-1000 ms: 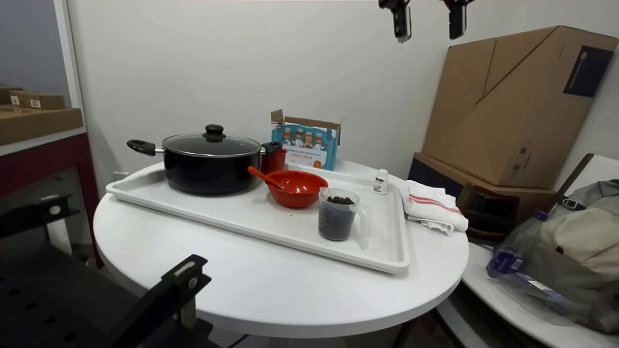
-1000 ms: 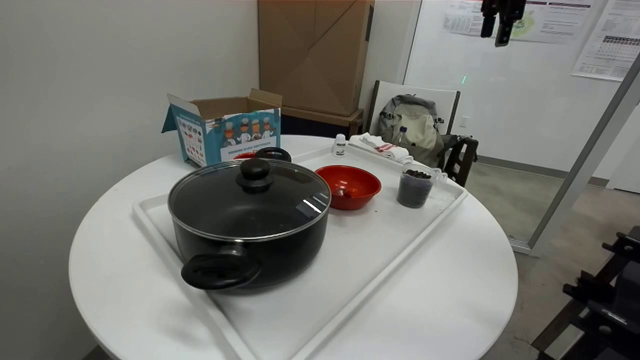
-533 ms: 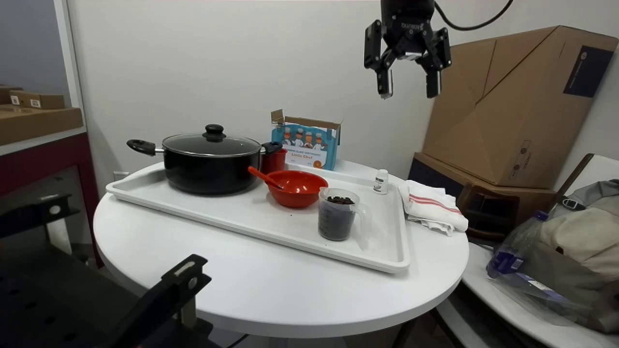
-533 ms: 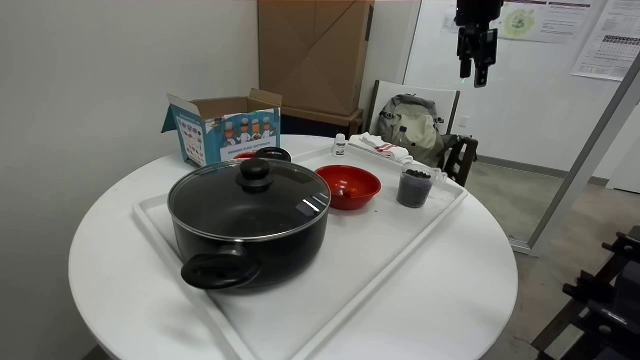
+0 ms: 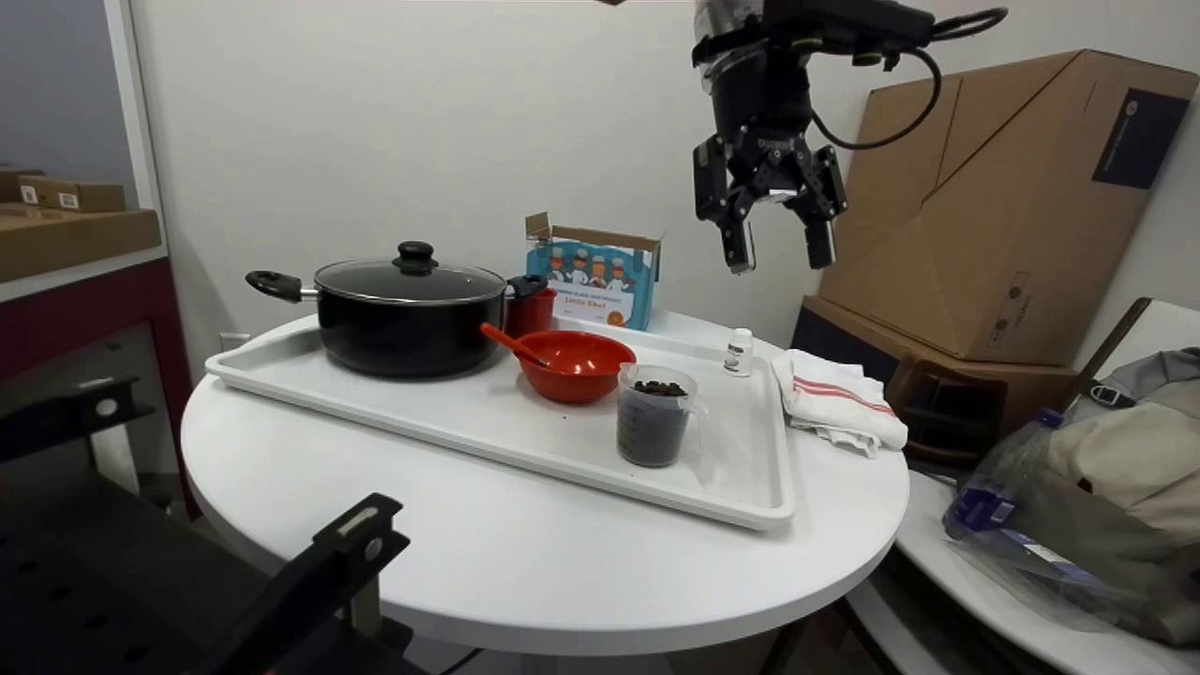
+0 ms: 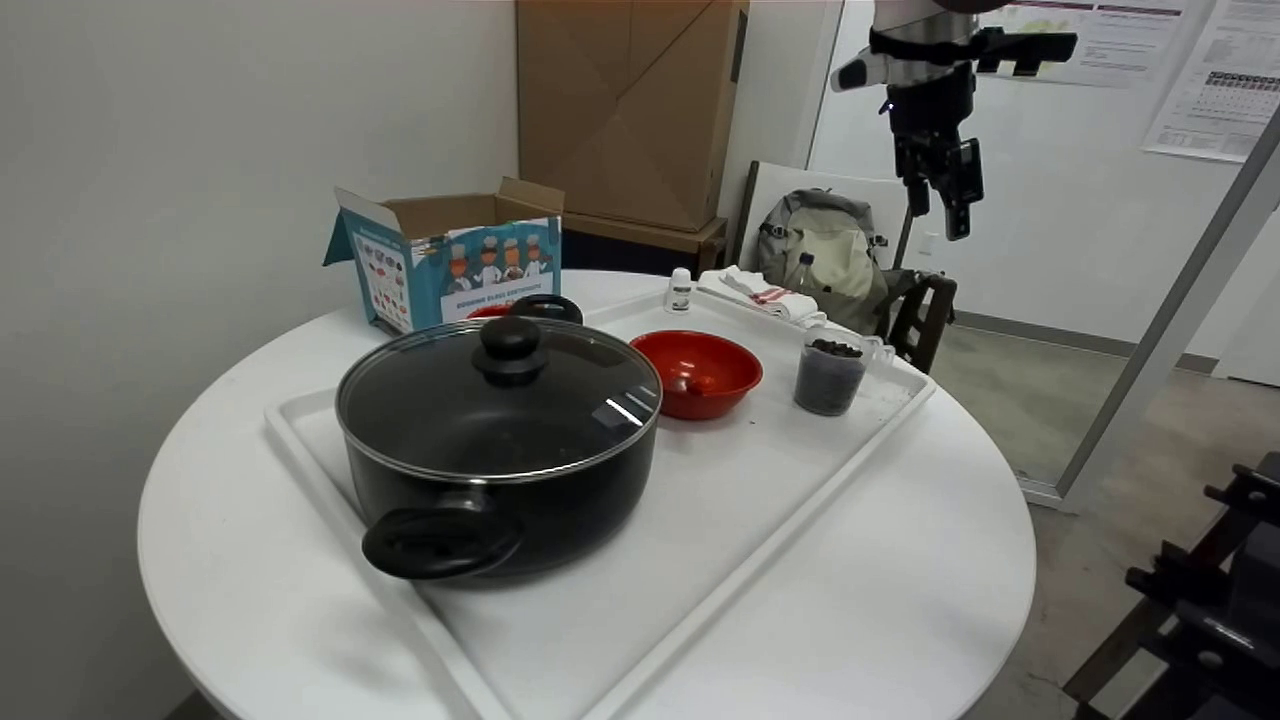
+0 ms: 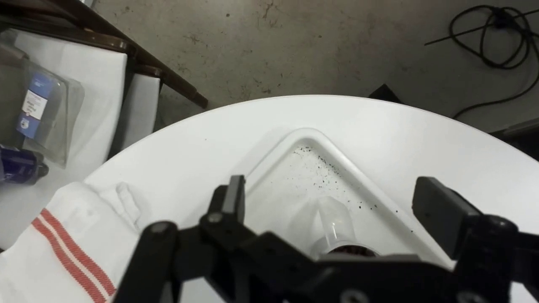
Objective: Pour some contents of the jug into the bowl
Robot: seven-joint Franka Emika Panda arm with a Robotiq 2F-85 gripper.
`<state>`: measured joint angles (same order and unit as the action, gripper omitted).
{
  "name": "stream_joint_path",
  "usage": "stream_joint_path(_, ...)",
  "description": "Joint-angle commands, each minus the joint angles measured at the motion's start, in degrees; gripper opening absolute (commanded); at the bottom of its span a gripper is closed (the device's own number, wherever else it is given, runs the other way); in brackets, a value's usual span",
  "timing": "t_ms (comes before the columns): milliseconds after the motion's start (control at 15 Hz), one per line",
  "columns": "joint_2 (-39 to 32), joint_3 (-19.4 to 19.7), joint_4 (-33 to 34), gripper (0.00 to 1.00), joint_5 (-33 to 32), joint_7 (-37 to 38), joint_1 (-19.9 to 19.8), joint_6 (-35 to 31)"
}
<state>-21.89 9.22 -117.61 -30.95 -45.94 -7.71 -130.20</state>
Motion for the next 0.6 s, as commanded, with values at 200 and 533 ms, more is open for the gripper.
stream_joint_path(200, -2.97, -1.45, 0.33, 1.0, -0.9, -0.38, -1.33, -4.42)
stream_joint_path(533, -3.84, -1.67, 0.17, 1.0, -0.19, -2.22, -2.74, -7.54)
